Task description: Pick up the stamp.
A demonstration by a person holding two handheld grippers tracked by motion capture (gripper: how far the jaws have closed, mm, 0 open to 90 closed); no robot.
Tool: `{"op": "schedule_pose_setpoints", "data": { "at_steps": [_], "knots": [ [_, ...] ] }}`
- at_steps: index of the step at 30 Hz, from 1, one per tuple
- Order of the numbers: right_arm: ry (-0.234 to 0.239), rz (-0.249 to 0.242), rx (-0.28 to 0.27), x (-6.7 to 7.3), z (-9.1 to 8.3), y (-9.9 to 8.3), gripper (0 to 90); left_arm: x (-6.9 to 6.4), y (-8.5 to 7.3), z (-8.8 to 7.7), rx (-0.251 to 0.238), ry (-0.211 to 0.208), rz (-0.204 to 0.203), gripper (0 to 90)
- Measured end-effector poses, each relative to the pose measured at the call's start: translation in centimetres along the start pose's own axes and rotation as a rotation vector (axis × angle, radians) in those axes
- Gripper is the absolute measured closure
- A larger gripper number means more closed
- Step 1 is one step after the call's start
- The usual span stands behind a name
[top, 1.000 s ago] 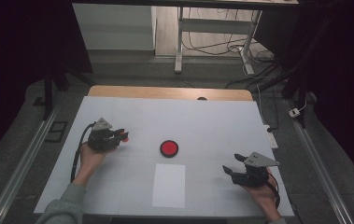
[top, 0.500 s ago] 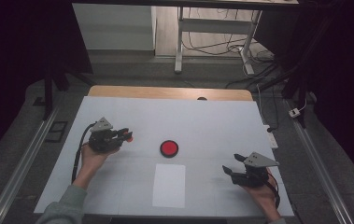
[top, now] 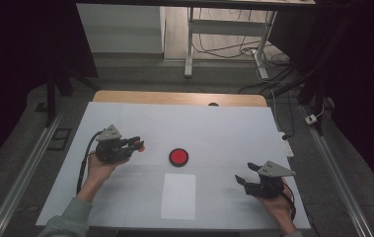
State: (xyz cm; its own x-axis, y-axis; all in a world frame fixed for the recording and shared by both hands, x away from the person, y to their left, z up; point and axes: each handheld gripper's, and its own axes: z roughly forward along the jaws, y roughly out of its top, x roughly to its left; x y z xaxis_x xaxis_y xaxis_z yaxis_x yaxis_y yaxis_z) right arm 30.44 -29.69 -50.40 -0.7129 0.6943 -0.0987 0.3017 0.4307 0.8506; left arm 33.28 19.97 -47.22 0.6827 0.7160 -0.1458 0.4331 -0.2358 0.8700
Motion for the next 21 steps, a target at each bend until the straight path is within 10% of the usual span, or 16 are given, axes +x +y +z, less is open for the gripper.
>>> {"op": "schedule_pose_setpoints", "data": {
  "at_steps": [21],
  "knots": [
    [0.003, -0.003, 0.01, 0.1, 0.1, 0.0, 31.5, -3.3, 1.5, 0.5, -0.01, -0.127, 0.045, 71.6]
  ]
}}
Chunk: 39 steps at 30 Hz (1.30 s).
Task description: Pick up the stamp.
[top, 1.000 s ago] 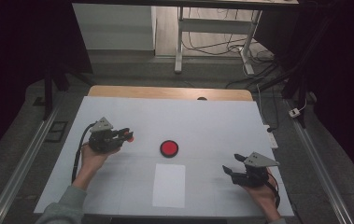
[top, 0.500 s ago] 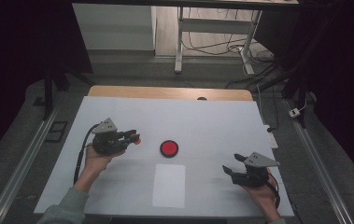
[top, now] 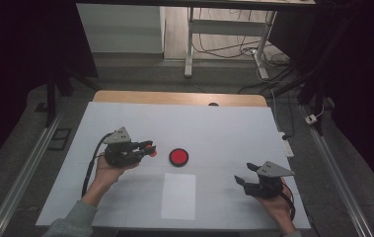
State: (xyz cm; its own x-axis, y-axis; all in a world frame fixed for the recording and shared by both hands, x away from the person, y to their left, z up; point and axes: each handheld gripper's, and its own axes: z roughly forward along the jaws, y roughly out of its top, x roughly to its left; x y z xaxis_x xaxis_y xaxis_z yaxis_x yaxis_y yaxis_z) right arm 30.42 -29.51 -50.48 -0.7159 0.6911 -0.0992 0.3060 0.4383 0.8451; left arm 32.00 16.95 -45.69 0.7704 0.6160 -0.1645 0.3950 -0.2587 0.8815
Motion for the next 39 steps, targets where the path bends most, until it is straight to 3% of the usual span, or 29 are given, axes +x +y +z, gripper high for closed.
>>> {"op": "schedule_pose_setpoints", "data": {
  "at_steps": [13, 24, 39],
  "knots": [
    [-0.001, -0.002, -0.003, 0.1, 0.2, 0.0, 31.5, -1.4, 0.2, 1.0, 0.022, -0.041, 0.031, 71.6],
    [0.003, -0.001, 0.003, 0.1, 0.2, 0.0, 31.7, -3.1, 0.2, 2.5, 0.042, -0.12, 0.055, 71.6],
    [0.011, -0.006, 0.008, 0.3, 0.4, 0.1, 31.8, -5.2, -0.5, 4.4, 0.094, -0.165, 0.087, 71.6]
  ]
}}
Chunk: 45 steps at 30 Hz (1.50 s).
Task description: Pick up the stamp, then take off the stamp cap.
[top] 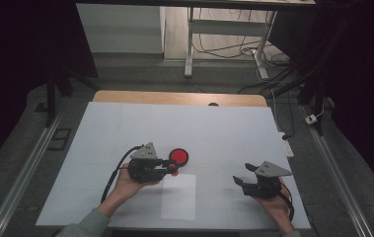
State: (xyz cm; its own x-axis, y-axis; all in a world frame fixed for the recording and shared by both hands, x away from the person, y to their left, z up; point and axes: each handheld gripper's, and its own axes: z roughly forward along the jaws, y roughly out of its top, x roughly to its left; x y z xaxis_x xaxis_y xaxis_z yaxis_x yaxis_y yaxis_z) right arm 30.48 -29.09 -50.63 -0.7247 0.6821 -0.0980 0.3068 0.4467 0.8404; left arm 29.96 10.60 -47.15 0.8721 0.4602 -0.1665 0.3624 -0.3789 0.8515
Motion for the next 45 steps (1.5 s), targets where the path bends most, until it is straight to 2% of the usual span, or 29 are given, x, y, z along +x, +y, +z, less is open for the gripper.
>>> {"op": "schedule_pose_setpoints", "data": {
  "at_steps": [8, 27, 36, 45],
  "knots": [
    [0.0, -0.008, 0.001, 0.1, 0.1, 0.1, 31.8, -0.3, -0.1, 0.4, 0.005, -0.003, 0.004, 71.5],
    [0.006, -0.016, 0.001, 0.3, 0.2, 0.2, 31.9, -0.1, -0.2, 0.1, -0.01, 0.008, -0.006, 71.6],
    [0.002, -0.024, -0.023, 0.6, 0.0, 0.8, 32.4, 0.0, -0.2, 0.0, -0.018, 0.008, -0.016, 71.6],
    [0.036, -0.033, -0.037, 1.5, 0.2, 1.4, 32.5, 0.2, -0.3, 0.2, -0.016, -0.003, -0.023, 71.6]
  ]
}}
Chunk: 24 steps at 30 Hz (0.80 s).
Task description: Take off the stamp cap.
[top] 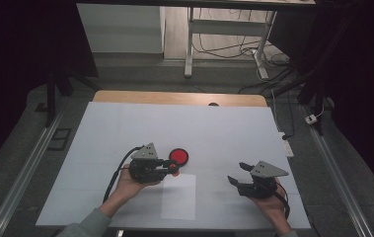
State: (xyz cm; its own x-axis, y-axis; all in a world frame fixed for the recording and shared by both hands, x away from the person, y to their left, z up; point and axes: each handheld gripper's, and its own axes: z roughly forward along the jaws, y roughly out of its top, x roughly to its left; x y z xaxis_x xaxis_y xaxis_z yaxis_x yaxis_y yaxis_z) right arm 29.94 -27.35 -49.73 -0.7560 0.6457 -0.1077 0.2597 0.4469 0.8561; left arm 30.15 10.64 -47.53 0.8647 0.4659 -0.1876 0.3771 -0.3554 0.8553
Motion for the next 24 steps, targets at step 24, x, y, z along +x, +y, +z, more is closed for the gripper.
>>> {"op": "schedule_pose_setpoints", "data": {
  "at_steps": [24],
  "knots": [
    [0.075, -0.064, -0.02, 3.0, 1.3, 1.6, 32.9, 0.1, 0.3, -0.3, -0.02, 0.021, 0.003, 71.5]
  ]
}}
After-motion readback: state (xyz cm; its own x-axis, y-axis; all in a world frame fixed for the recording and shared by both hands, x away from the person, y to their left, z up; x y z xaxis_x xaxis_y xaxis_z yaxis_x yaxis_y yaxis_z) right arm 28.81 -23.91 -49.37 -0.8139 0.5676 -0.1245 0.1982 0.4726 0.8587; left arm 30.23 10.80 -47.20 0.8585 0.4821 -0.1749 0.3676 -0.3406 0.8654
